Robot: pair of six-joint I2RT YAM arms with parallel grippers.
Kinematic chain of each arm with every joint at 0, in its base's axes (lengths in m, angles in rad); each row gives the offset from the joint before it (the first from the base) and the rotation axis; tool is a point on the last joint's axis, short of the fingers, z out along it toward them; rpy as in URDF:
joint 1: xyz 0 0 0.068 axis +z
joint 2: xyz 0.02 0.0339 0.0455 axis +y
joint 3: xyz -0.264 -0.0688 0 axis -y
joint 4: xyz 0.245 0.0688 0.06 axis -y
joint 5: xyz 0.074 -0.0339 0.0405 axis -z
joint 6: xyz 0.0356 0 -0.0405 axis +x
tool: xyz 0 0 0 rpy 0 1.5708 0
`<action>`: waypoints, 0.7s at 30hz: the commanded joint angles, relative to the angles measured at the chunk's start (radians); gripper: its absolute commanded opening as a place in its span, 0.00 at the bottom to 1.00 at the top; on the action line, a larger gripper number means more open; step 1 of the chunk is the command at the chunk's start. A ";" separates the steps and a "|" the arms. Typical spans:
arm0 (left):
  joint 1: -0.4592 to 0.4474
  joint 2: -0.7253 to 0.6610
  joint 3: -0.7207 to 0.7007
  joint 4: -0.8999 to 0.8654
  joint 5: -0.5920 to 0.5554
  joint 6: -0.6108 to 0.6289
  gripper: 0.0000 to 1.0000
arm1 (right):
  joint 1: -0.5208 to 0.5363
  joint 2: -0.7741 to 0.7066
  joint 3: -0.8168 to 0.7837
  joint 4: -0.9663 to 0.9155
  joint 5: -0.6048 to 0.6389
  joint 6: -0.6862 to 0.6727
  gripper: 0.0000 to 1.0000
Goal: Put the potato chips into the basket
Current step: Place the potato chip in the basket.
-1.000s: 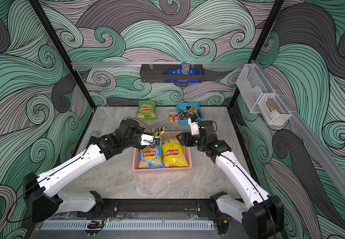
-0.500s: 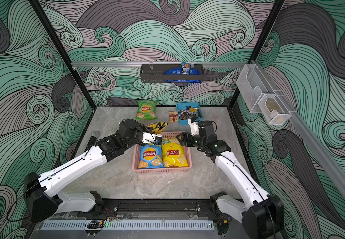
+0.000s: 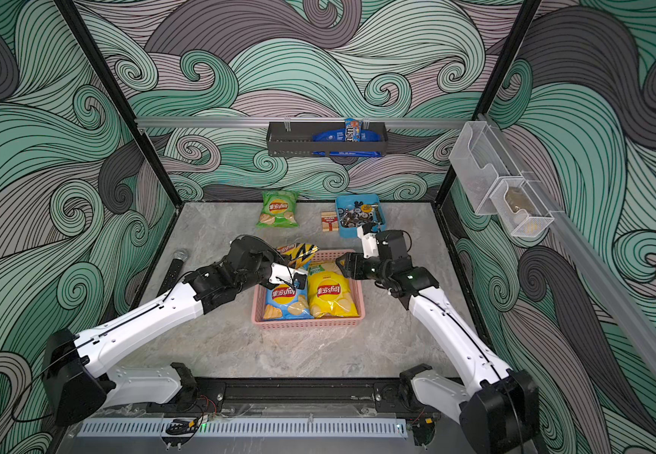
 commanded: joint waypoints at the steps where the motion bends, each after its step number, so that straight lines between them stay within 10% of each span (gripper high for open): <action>1: -0.017 -0.038 -0.010 -0.119 0.049 0.013 0.00 | 0.004 0.006 0.005 0.007 0.004 -0.005 0.71; 8: -0.025 -0.101 -0.060 -0.234 0.097 0.002 0.04 | 0.004 0.026 0.017 0.007 -0.003 -0.002 0.71; 16: -0.032 -0.125 0.043 -0.310 0.155 -0.170 0.93 | 0.023 0.068 0.069 0.008 -0.033 0.005 0.71; 21: -0.010 -0.098 0.232 -0.412 0.205 -0.338 0.99 | 0.099 0.104 0.109 0.008 -0.026 0.011 0.71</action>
